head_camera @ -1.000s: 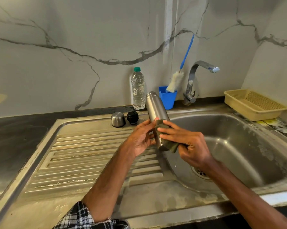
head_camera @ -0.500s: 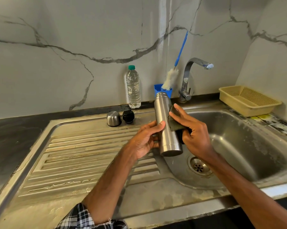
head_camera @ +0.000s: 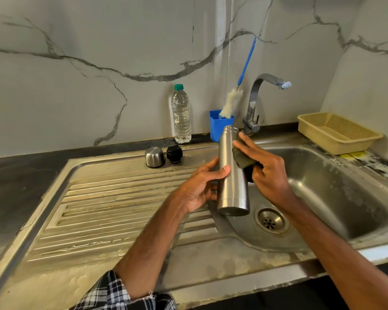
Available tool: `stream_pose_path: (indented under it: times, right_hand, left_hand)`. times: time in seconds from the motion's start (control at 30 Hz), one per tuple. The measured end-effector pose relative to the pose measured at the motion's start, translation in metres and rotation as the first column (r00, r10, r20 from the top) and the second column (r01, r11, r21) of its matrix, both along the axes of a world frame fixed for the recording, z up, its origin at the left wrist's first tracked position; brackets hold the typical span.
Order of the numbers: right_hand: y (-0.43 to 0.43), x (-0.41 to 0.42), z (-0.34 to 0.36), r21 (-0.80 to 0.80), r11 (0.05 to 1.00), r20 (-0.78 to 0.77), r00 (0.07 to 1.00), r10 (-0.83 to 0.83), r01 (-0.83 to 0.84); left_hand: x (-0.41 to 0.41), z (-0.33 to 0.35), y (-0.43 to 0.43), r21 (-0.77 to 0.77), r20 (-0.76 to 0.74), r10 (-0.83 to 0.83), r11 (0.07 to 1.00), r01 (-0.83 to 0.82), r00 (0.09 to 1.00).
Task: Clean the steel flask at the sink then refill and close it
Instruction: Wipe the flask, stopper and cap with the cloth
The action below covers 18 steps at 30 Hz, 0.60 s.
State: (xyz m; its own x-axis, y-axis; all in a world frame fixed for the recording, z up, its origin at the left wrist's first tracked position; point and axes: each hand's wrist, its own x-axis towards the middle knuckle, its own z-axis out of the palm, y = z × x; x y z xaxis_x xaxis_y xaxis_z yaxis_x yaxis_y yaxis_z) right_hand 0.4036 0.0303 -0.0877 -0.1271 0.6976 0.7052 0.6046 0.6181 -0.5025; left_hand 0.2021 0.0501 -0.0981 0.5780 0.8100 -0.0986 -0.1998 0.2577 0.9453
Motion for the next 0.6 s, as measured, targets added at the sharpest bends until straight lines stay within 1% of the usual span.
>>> stream_pose_path:
  times: [0.03,0.07,0.17,0.2,0.23,0.3,0.33,0.37,0.47,0.5,0.53,0.6]
  right_hand:
    - [0.001,0.001,0.0,-0.019,0.999,-0.019,0.999,-0.038,0.038]
    - [0.001,0.0,0.0,-0.009,0.999,-0.001,0.999,-0.042,0.042]
    - [-0.002,0.0,-0.001,0.094,0.991,0.154,0.985,0.077,-0.092]
    - [0.0,0.003,0.0,0.106,0.988,0.162,0.982,0.093,-0.111]
    - [0.005,0.006,0.001,0.089,0.992,0.129,0.989,0.075,-0.086]
    - [0.009,0.011,0.003,0.022,0.998,0.017,0.999,-0.052,0.052]
    - [0.009,0.013,0.003,0.011,0.995,-0.013,0.995,-0.102,0.102]
    - [0.008,0.013,0.003,0.021,0.994,-0.007,0.994,-0.106,0.106]
    - [0.004,0.014,0.002,0.09,0.996,0.114,0.993,0.003,-0.014]
    - [0.005,0.016,0.003,0.1,0.995,0.125,0.992,0.008,-0.021]
    - [0.007,0.019,0.005,0.095,0.995,0.096,0.995,-0.018,0.009]
    - [0.009,0.022,0.007,0.042,0.991,-0.014,0.992,-0.124,0.125]
  left_hand:
    - [0.001,-0.001,-0.001,-0.003,-0.005,-0.006,1.0,0.006,1.0]
    - [0.002,-0.003,-0.002,-0.002,-0.006,-0.007,1.0,0.007,1.0]
    - [0.002,-0.004,0.001,0.02,-0.005,-0.011,1.0,0.012,1.0]
    - [0.001,-0.004,0.002,0.024,-0.012,-0.021,0.999,0.021,1.0]
    - [0.001,-0.004,0.002,0.027,-0.024,-0.035,0.999,0.035,0.999]
    - [0.002,-0.004,-0.002,0.02,-0.06,-0.048,0.999,0.049,0.997]
    - [0.003,-0.004,-0.004,0.015,-0.07,-0.047,0.999,0.048,0.996]
    - [0.004,-0.006,-0.005,0.013,-0.068,-0.042,0.999,0.043,0.997]
    - [0.005,-0.005,-0.002,0.009,-0.054,-0.043,0.999,0.043,0.998]
    - [0.004,-0.005,-0.001,0.006,-0.051,-0.05,0.999,0.05,0.997]
    - [0.003,-0.005,0.0,-0.002,-0.047,-0.062,0.998,0.062,0.997]
    - [0.002,-0.006,-0.002,-0.033,-0.008,-0.097,0.995,0.097,0.995]
